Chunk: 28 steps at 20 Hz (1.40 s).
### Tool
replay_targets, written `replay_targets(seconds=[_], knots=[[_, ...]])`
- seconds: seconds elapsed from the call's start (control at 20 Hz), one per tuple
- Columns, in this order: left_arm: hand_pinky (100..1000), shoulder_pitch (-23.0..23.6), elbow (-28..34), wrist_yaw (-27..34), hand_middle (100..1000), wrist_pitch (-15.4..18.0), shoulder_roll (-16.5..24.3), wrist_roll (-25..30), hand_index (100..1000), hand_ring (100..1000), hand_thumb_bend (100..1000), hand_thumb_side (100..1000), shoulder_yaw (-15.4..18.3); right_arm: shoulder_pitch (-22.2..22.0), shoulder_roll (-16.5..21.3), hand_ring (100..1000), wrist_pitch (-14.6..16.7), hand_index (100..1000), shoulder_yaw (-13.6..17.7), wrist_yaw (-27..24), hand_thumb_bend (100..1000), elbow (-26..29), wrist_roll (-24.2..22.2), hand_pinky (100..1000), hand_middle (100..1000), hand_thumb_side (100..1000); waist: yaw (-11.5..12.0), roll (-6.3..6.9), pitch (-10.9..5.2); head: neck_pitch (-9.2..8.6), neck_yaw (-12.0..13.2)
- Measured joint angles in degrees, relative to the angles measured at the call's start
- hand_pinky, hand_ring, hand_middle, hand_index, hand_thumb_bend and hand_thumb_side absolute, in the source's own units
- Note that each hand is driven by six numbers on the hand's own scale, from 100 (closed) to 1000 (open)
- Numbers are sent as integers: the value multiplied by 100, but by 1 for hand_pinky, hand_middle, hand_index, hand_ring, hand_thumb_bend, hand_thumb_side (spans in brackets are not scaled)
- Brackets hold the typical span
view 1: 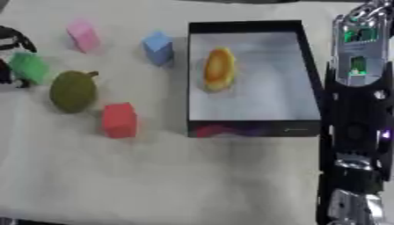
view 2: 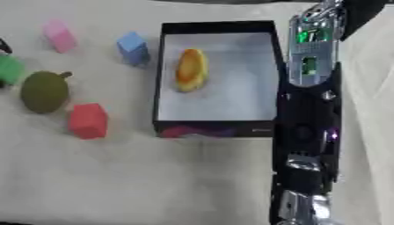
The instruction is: Pick up objects on the table and place them in the box.
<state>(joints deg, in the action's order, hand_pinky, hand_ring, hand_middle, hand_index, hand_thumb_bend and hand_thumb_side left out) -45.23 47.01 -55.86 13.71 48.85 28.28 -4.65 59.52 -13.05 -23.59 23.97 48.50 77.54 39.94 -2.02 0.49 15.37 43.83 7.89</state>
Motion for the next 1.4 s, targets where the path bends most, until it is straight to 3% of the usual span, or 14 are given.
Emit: replay_targets(seconds=[0.25,0.4,0.85,1.2,1.4], knots=[[771,2,-3,198,624,21,-6,-19,669,737,262,100,10,-5,0,726,14,819,-1,-37,100,-8,15,808,729,649,3,0,0,0,-20],[748,2,26,350,565,4,-19,54,608,689,233,100,7,-17,0,726,23,819,-2,-39,100,-12,23,808,729,650,14,0,0,0,-56],[729,-5,738,701,547,-15,-16,86,599,668,212,100,-77,-180,-22,727,48,820,-29,-40,100,15,48,809,731,655,2,0,-7,0,-104],[727,-870,1646,1225,545,407,-425,-223,600,665,221,100,-875,-525,-246,728,103,820,-145,46,100,296,29,810,730,656,-34,3,-140,2,-115],[727,-1259,2245,1595,543,752,-631,-38,595,663,227,100,-1227,-631,-287,728,117,820,-176,99,100,410,4,810,730,660,-38,32,-147,2,-132]])
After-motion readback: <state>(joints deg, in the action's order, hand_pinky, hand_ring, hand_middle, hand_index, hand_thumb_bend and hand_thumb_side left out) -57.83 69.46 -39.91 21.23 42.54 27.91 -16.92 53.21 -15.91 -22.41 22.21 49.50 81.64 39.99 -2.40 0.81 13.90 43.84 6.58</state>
